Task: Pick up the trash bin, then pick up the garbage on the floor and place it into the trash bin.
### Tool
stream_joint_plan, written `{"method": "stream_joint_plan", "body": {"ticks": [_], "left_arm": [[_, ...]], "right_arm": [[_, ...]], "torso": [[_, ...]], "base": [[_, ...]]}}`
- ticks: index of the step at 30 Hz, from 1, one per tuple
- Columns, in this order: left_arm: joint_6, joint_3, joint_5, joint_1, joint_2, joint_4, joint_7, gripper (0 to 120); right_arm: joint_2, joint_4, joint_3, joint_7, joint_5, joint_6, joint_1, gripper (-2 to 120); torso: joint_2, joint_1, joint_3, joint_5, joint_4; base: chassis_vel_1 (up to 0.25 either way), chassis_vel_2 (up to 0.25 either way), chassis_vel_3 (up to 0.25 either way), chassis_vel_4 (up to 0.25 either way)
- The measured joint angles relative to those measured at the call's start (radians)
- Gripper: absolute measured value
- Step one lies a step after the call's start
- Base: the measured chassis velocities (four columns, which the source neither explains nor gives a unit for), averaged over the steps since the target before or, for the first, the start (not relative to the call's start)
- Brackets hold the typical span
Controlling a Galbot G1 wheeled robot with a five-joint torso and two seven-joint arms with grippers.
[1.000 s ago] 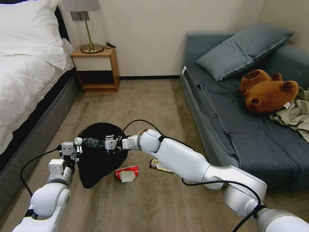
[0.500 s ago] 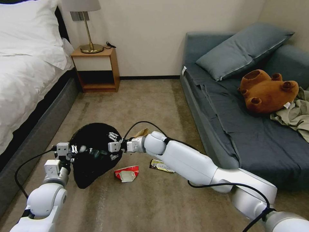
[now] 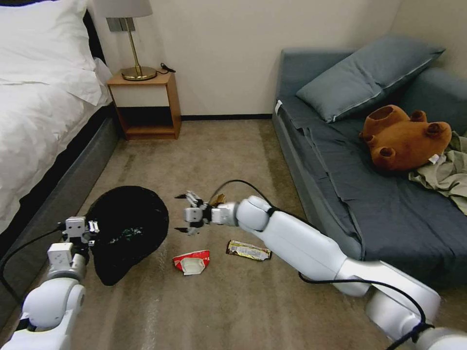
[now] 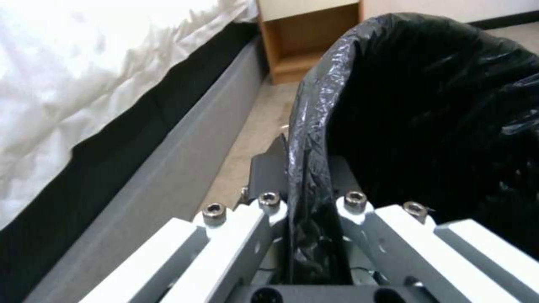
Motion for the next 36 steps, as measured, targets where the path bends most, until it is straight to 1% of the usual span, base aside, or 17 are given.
{"method": "stream_joint_plan", "body": {"ticks": [1, 2, 3, 5, 6, 7, 9, 10, 13, 14, 15, 18, 23, 27, 31, 35, 36], "left_arm": [[0.000, 0.000, 0.000, 0.000, 0.000, 0.000, 0.000, 4], [-0.001, -0.006, -0.002, 0.002, 0.000, 0.004, 0.000, 4], [-0.003, -0.014, -0.004, 0.005, 0.000, 0.010, 0.002, 4], [-0.003, -0.015, -0.004, 0.006, 0.000, 0.011, 0.003, 4], [-0.004, -0.019, -0.005, 0.009, -0.003, 0.012, 0.004, 4], [-0.004, -0.019, -0.005, 0.009, -0.003, 0.012, 0.004, 4], [-0.004, -0.019, -0.004, 0.013, -0.009, 0.007, 0.004, 4], [-0.004, -0.019, -0.004, 0.013, -0.009, 0.007, 0.004, 4], [-0.004, -0.025, -0.001, 0.023, -0.016, -0.004, 0.004, 4], [-0.004, -0.025, -0.001, 0.023, -0.016, -0.004, 0.004, 4], [-0.004, -0.027, 0.000, 0.026, -0.017, -0.005, 0.004, 4], [-0.004, -0.027, 0.000, 0.026, -0.014, -0.005, 0.004, 4], [-0.004, -0.024, 0.000, 0.021, -0.004, 0.004, 0.004, 4], [-0.004, -0.027, -0.001, 0.021, -0.003, 0.007, 0.005, 4], [-0.004, -0.027, -0.002, 0.017, -0.002, 0.011, 0.005, 4], [-0.004, -0.023, -0.001, 0.009, -0.002, 0.020, 0.005, 4], [-0.004, -0.011, 0.001, -0.002, 0.000, 0.026, 0.004, 4]], "right_arm": [[0.000, 0.000, 0.000, 0.000, 0.000, 0.000, 0.000, 100], [0.003, -0.032, 0.019, 0.016, -0.019, 0.016, -0.015, 100], [0.015, -0.095, 0.055, 0.052, -0.056, 0.040, -0.036, 100], [0.022, -0.119, 0.070, 0.063, -0.069, 0.048, -0.042, 100], [0.042, -0.196, 0.112, 0.083, -0.110, 0.064, -0.053, 100], [0.042, -0.196, 0.112, 0.083, -0.110, 0.064, -0.053, 100], [0.059, -0.277, 0.150, 0.081, -0.144, 0.069, -0.060, 100], [0.059, -0.277, 0.150, 0.081, -0.144, 0.069, -0.060, 100], [0.077, -0.372, 0.202, 0.061, -0.220, 0.082, -0.063, 100], [0.077, -0.372, 0.202, 0.061, -0.220, 0.082, -0.063, 100], [0.084, -0.407, 0.223, 0.060, -0.254, 0.096, -0.064, 100], [0.085, -0.453, 0.262, 0.056, -0.302, 0.110, -0.071, 100], [0.068, -0.462, 0.283, 0.030, -0.326, 0.104, -0.089, 100], [0.051, -0.447, 0.294, -0.004, -0.336, 0.084, -0.133, 100], [0.049, -0.442, 0.317, -0.008, -0.344, 0.084, -0.161, 100], [0.059, -0.467, 0.364, 0.001, -0.370, 0.098, -0.173, 100], [0.060, -0.476, 0.389, 0.009, -0.379, 0.104, -0.176, 100]], "torso": [[0.000, 0.000, 0.000, 0.0000, 0.0000], [0.000, 0.000, 0.000, 0.0000, 0.0000], [0.000, 0.000, 0.000, 0.0000, 0.0000], [0.000, 0.000, 0.000, 0.0001, 0.0000], [0.000, 0.000, 0.000, 0.0001, 0.0000], [0.000, 0.000, 0.000, 0.0001, 0.0000], [0.000, 0.000, 0.000, 0.0000, 0.0003], [0.000, 0.000, 0.000, 0.0000, 0.0003], [0.000, 0.000, 0.000, 0.0000, 0.0000], [0.000, 0.000, 0.000, 0.0000, 0.0000], [0.000, 0.000, 0.000, 0.0001, 0.0002], [0.000, 0.000, 0.000, -0.0001, 0.0003], [0.000, 0.000, 0.000, -0.0001, -0.0003], [0.000, 0.000, 0.000, 0.0001, 0.0001], [0.000, 0.000, 0.000, 0.0000, 0.0000], [0.000, 0.000, 0.000, 0.0001, 0.0003], [0.000, 0.000, 0.000, 0.0001, 0.0006]], "base": [[0.000, 0.000, 0.000, 0.000], [0.000, 0.000, 0.000, 0.000], [0.000, 0.000, 0.000, 0.000], [0.000, 0.000, 0.000, 0.000], [0.000, 0.000, 0.000, 0.000], [0.000, 0.000, 0.000, 0.000], [0.000, 0.000, 0.000, 0.000], [0.000, 0.000, 0.000, 0.000], [0.000, 0.000, 0.000, 0.000], [0.000, 0.000, 0.000, 0.000], [0.000, 0.000, 0.000, 0.000], [0.000, 0.000, 0.000, 0.000], [0.000, 0.000, 0.000, 0.000], [0.000, 0.000, 0.000, 0.000], [0.000, 0.000, 0.000, 0.000], [0.000, 0.000, 0.000, 0.000], [0.000, 0.000, 0.000, 0.000]]}}
